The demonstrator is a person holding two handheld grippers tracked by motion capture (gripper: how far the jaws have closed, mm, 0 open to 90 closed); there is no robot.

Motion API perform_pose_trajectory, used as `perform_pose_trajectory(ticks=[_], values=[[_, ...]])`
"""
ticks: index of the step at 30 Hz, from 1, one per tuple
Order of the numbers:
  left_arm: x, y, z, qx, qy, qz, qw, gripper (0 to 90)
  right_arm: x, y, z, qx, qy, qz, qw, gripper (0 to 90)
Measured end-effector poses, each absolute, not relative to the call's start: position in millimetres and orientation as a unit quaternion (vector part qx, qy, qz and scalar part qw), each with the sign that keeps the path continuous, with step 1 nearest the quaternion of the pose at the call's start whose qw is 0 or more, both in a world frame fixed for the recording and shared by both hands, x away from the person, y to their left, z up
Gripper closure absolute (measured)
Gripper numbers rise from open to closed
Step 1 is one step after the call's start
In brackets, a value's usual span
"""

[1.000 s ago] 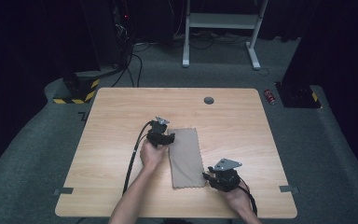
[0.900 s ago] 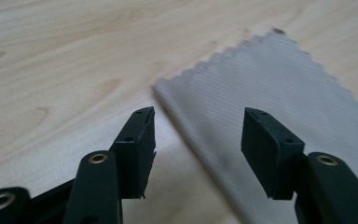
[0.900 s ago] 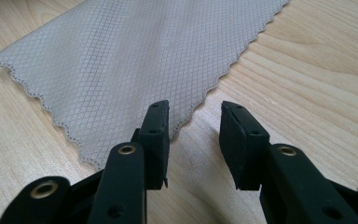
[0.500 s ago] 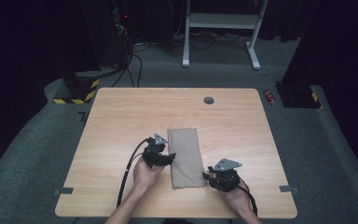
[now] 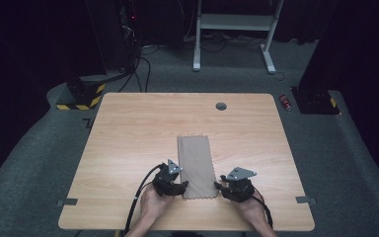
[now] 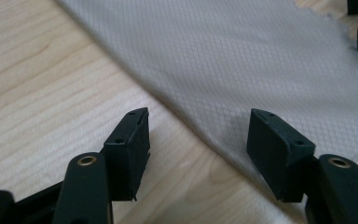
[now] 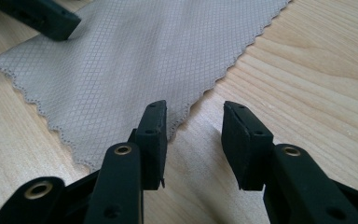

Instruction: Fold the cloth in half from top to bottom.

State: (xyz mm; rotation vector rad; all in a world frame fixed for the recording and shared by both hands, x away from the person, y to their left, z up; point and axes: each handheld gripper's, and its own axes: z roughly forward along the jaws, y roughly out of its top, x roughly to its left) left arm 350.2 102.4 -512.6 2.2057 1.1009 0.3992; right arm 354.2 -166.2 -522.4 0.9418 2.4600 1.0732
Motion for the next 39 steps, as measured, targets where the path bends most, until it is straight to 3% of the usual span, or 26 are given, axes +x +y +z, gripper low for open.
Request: perform_pose_trajectory(ticks=[17, 23, 29, 39], values=[[323.6, 121.3, -521.3, 0.824, 0.407, 0.178, 0.352, 40.1, 357.7, -166.6, -520.7, 0.322, 0.861, 0.365, 0.146, 57.0], [322.9, 130.9, -519.3, 0.808, 0.431, 0.151, 0.372, 40.1, 363.4, -170.3, -515.6, 0.341, 0.862, 0.36, 0.108, 57.8], [333.8, 141.3, -510.4, 0.788, 0.448, 0.134, 0.401, 40.1, 372.6, -176.3, -506.2, 0.367, 0.848, 0.373, 0.088, 59.4], [357.9, 137.4, -490.9, 0.784, 0.441, 0.145, 0.413, 40.0, 387.1, -175.4, -492.6, 0.367, 0.848, 0.371, 0.096, 59.2]])
